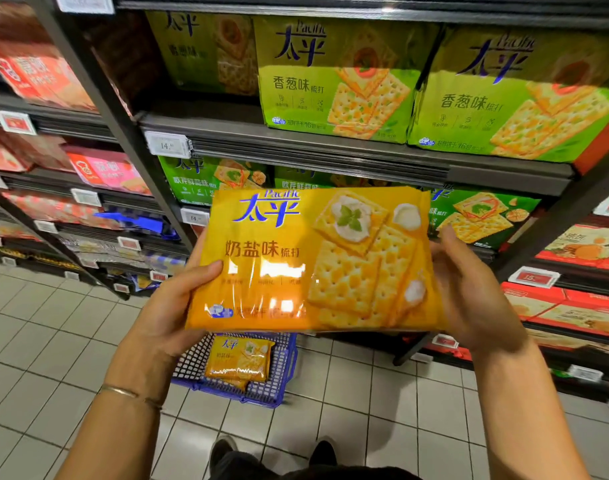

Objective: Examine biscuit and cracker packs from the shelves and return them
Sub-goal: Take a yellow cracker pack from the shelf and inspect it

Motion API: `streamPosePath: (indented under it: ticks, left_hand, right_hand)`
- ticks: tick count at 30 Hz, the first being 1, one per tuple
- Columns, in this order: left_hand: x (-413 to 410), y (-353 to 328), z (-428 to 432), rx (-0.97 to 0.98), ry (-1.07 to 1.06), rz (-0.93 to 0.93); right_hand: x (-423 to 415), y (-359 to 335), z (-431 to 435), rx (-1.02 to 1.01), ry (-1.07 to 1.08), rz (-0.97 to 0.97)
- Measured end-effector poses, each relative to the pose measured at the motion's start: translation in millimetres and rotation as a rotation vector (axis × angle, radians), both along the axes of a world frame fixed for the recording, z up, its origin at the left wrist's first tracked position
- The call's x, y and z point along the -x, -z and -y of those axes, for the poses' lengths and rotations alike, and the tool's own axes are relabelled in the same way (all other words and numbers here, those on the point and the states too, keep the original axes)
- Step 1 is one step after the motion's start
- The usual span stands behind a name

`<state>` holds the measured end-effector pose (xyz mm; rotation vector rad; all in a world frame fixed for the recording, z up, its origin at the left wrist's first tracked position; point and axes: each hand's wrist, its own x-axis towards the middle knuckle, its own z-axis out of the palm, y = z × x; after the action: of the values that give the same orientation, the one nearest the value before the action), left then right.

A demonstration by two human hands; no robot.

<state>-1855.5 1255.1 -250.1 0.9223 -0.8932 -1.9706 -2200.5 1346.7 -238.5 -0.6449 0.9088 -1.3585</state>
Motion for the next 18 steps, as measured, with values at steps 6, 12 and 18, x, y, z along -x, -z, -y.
streamPosePath:
  ticks: [6,12,18]
  left_hand:
    - [1.8,-8.9,7.8,0.139,0.063,0.091]
    - [0.6,-18.1,5.0,0.044,0.127,-0.083]
    - [46.0,-44.5,-10.3,-0.067,0.346,-0.664]
  right_hand:
    - [-13.2,3.4,13.5,0.023,0.128,-0.218]
    - [-19.6,0.6,20.2,-0.023,0.242,-0.196]
    - [-41.5,7.5,28.9,-0.138,0.012,0.372]
